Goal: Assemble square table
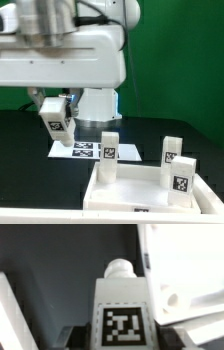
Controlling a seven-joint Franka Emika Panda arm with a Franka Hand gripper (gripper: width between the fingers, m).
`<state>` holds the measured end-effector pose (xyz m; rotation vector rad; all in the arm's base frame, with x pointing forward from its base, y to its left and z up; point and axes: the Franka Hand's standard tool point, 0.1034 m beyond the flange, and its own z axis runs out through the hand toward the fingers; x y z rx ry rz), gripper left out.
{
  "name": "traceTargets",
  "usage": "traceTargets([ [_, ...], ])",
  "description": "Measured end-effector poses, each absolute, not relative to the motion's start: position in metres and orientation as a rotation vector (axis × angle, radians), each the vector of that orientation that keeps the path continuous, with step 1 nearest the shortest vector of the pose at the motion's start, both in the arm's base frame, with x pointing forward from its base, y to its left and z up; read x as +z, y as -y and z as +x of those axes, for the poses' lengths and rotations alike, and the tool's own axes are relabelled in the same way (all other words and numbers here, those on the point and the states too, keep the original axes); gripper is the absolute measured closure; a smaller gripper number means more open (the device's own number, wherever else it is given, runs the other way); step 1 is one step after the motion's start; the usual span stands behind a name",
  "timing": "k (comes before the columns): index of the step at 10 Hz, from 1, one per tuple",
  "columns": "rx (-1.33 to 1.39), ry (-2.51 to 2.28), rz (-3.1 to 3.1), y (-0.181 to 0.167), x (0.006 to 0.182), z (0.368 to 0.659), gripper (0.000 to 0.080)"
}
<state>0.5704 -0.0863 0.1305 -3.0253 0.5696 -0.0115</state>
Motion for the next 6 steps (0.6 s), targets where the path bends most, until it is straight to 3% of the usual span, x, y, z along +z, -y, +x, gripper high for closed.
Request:
traceTargets([
  [1, -0.069, -0.578, -3.036, 0.084, 0.124, 0.554, 0.0514],
  [3, -0.291, -0.573, -3.066, 0.088, 0.127, 0.568, 0.0514],
  [6, -0.674, -0.426, -3.091, 0.036, 0.139, 0.599, 0.0514],
])
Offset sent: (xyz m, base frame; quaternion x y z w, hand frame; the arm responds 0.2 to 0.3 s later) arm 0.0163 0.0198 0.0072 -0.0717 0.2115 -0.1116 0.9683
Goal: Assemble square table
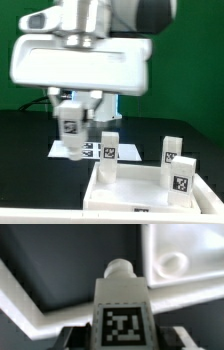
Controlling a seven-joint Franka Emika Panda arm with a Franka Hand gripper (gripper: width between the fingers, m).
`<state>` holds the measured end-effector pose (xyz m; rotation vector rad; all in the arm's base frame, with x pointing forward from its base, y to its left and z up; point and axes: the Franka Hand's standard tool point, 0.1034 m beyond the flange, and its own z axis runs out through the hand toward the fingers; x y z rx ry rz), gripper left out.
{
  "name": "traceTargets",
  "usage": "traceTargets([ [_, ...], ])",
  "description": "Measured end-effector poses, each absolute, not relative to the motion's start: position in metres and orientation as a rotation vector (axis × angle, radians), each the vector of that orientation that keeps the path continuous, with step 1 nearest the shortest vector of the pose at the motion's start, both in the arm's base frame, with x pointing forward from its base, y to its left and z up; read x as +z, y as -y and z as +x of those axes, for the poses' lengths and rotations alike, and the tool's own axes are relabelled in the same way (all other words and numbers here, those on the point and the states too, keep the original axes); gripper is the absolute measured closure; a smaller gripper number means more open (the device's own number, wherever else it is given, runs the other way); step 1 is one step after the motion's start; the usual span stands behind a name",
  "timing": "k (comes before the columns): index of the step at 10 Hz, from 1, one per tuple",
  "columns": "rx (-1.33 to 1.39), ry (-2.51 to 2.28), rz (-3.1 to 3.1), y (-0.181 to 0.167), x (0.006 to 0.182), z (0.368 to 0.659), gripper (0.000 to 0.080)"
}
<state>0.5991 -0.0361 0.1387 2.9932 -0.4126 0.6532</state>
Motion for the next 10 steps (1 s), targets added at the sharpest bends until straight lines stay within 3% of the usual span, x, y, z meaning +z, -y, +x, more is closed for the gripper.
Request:
traceTargets([
  [2, 0.791, 0.388, 2.935, 0.039, 0.14, 0.604, 0.0514],
  [4, 0.754, 0.391, 2.95, 0.038, 0.137, 0.602, 0.0514],
  [10, 0.714, 0.337, 2.956, 0.015, 0.102, 0.601, 0.0514],
])
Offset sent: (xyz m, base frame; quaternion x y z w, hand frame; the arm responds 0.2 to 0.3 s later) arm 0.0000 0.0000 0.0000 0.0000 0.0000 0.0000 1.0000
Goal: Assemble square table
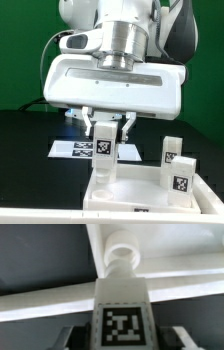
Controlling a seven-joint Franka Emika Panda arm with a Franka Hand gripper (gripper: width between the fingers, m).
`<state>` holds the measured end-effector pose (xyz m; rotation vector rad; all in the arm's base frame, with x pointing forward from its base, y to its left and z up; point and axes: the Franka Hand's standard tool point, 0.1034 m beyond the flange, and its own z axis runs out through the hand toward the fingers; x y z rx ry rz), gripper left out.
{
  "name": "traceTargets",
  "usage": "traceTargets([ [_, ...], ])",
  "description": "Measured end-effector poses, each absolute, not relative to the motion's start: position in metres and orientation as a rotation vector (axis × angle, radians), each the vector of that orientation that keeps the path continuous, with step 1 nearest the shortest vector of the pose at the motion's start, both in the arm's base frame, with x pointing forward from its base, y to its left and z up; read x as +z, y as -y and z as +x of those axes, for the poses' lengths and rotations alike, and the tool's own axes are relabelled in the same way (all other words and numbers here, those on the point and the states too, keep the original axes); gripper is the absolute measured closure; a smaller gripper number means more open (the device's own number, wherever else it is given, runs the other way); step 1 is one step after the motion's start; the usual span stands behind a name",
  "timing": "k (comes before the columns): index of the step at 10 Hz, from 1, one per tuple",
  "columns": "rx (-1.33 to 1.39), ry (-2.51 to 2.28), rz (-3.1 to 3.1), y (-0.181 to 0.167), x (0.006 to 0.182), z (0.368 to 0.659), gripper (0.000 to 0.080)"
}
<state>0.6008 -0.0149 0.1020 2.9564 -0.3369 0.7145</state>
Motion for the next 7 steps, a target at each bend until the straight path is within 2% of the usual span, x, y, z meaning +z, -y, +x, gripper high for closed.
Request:
traceTargets([
  [2, 0.694, 0.321, 2.955, 0.0122, 0.0894, 0.5967, 0.0514],
  [7, 0.763, 0.301, 2.921, 0.0153, 0.0879, 0.6019, 0.0514],
])
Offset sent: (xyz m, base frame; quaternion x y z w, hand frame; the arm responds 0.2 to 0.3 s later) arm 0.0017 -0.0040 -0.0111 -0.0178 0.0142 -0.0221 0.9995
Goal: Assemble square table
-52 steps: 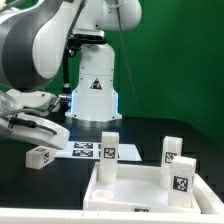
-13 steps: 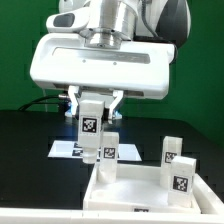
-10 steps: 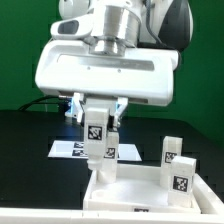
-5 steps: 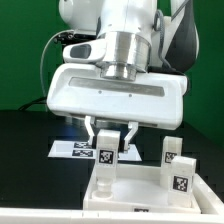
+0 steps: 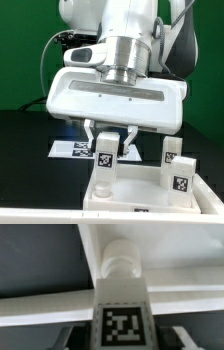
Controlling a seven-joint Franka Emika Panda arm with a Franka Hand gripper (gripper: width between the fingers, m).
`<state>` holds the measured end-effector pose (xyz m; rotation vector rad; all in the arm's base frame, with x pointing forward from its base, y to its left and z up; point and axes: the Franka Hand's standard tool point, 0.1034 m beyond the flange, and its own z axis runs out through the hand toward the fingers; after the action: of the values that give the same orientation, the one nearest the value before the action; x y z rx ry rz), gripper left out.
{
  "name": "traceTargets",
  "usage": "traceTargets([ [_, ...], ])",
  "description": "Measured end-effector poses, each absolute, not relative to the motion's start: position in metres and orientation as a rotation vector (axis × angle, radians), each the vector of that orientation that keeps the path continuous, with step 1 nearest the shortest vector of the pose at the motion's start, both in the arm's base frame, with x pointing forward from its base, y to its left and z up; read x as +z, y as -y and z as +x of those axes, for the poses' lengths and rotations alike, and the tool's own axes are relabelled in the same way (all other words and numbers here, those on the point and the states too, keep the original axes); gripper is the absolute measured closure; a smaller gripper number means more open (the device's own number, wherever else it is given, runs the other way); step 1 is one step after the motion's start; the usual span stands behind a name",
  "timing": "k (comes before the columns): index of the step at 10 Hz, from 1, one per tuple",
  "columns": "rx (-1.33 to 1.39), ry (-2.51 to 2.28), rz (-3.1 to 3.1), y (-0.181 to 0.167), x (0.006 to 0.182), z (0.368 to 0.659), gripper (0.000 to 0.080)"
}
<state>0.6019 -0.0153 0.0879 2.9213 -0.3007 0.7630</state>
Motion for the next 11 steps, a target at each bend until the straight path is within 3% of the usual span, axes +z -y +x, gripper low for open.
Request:
traceTargets([
  [9, 0.749, 0.289, 2.914, 0.017, 0.0758, 0.5982, 0.0513],
  [11, 0.749, 0.289, 2.914, 0.017, 0.0758, 0.5982, 0.0198],
])
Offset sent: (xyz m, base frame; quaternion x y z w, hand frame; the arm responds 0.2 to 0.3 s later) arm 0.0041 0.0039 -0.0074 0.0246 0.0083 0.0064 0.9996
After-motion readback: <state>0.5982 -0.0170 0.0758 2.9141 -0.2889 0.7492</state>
